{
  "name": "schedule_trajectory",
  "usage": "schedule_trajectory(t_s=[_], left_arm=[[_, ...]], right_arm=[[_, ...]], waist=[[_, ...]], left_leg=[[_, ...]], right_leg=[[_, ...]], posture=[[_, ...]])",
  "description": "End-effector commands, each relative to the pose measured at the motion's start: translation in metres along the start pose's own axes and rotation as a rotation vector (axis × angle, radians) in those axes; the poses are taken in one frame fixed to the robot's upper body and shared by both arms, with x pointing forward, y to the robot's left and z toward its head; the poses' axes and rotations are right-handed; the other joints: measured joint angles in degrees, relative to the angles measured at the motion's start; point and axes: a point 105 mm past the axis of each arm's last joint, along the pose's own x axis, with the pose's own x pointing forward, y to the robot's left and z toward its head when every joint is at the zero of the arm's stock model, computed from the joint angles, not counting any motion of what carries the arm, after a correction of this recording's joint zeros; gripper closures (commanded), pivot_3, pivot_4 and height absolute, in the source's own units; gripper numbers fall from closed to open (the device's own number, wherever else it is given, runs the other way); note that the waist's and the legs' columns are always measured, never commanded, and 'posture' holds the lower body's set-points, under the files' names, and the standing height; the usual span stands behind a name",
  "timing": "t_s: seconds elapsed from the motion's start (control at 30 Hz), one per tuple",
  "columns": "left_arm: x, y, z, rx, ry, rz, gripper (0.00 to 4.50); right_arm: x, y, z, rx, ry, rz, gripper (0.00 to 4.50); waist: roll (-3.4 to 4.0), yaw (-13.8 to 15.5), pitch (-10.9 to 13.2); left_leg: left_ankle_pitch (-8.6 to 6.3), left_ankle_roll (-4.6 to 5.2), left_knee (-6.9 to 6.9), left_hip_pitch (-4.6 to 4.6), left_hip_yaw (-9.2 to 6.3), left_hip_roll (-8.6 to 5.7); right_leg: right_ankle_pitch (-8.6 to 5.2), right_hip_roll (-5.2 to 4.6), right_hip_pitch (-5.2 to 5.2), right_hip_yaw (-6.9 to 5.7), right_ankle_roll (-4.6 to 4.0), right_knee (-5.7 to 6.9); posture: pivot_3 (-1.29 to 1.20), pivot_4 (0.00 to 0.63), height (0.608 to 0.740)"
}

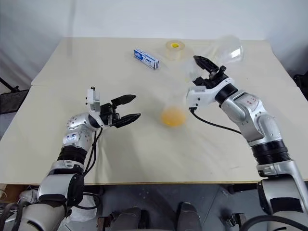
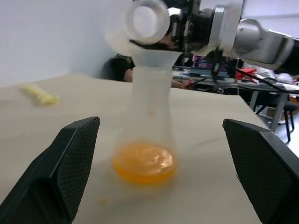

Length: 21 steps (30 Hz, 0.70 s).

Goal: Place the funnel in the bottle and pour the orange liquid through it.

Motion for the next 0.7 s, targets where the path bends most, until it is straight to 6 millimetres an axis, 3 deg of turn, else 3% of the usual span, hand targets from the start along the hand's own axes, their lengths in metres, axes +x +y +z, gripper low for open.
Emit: schedule_trajectory(t_s=[0.03, 0.1, 0.23, 0.43, 0.7], left_arm=[[0.000, 0.001, 0.004, 0.026, 0.027, -0.002, 0.00], [-0.001, 0.004, 0.001, 0.010, 0.049, 0.028, 0.00], [-0.002, 0.014, -0.007, -0.028, 0.104, 0.119, 0.00], [-0.003, 0.021, -0.011, -0.065, 0.142, 0.187, 0.00], [-0.006, 0.026, -0.005, -0.086, 0.153, 0.242, 0.00]], right_arm=[[-0.009, -0.030, -0.021, 0.250, 0.115, -0.099, 2.05], [-0.020, -0.023, -0.051, 0.472, 0.241, -0.110, 2.05], [-0.041, -0.019, -0.086, 0.768, 0.360, -0.214, 2.05], [-0.070, -0.011, -0.118, 1.123, 0.428, -0.390, 2.05], [-0.082, 0.006, -0.124, 1.266, 0.441, -0.445, 2.05]], waist=[[0.00, 0.01, 0.00], [-0.01, 0.02, 0.00], [-0.01, 0.03, -0.01], [0.00, -0.06, -0.01], [0.00, -0.09, -0.01]], left_leg=[[0.00, 0.00, 0.00, 0.00, -0.01, 0.00], [0.00, 0.00, 0.01, 0.00, -0.08, 0.01], [0.00, 0.00, 0.01, 0.01, -0.21, -0.03], [0.00, 0.00, -0.02, 0.03, -0.18, -0.05], [0.00, 0.00, -0.01, 0.05, -0.16, -0.04]], right_leg=[[0.00, 0.00, 0.00, -0.01, 0.00, 0.00], [0.00, 0.00, 0.01, -0.01, 0.00, 0.02], [0.00, 0.00, 0.04, -0.04, 0.00, 0.05], [0.00, 0.01, 0.00, -0.03, 0.00, 0.08], [0.00, 0.00, 0.00, 0.02, 0.00, 0.10]], posture=[[0.00, 0.150, 0.740], [0.00, 0.150, 0.740], [0.00, 0.150, 0.740], [0.00, 0.150, 0.740], [0.00, 0.150, 0.740]])
